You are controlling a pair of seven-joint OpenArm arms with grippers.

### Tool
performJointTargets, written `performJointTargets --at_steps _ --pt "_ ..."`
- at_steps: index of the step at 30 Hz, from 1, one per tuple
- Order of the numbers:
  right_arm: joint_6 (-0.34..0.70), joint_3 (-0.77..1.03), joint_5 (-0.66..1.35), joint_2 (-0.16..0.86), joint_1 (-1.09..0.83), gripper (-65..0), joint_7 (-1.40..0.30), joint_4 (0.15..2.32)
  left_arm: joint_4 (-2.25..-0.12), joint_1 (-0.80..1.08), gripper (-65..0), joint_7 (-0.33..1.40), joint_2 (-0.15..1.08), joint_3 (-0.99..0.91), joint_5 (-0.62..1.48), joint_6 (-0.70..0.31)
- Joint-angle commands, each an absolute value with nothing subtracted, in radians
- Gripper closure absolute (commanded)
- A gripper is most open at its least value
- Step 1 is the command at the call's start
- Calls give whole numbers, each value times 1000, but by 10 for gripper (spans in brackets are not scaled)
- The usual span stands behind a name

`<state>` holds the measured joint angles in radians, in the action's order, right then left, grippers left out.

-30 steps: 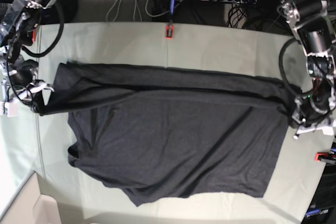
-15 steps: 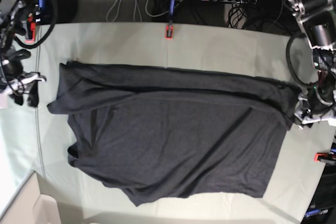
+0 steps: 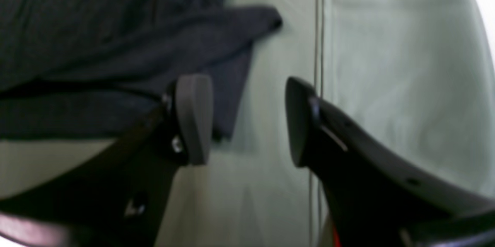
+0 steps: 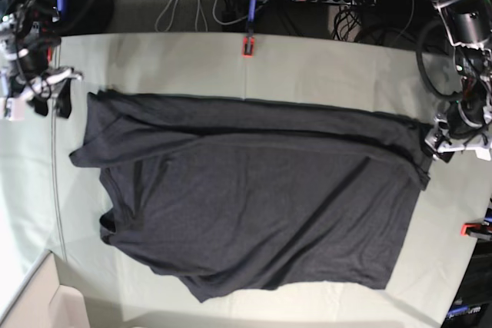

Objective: Layout the t-shirt on the table in an organized manner, then fold the t-shirt properly
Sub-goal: 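Open both grippers and pull the folded edge back toward the robot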

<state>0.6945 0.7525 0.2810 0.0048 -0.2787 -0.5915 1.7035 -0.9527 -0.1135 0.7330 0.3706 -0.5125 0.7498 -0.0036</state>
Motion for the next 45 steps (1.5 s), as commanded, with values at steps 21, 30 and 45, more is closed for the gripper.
performJointTargets --at_steps 21,30,45 --pt "698 693 298 31 -292 -315 -568 1590 -1058 -113 -2 667 380 -524 751 2" --pt "698 605 297 58 -246 -371 -567 1494 -1093 -68 -2 697 378 -616 745 2" --pt "698 602 297 116 -160 -279 -567 1325 -1093 -62 -2 694 380 -616 745 2"
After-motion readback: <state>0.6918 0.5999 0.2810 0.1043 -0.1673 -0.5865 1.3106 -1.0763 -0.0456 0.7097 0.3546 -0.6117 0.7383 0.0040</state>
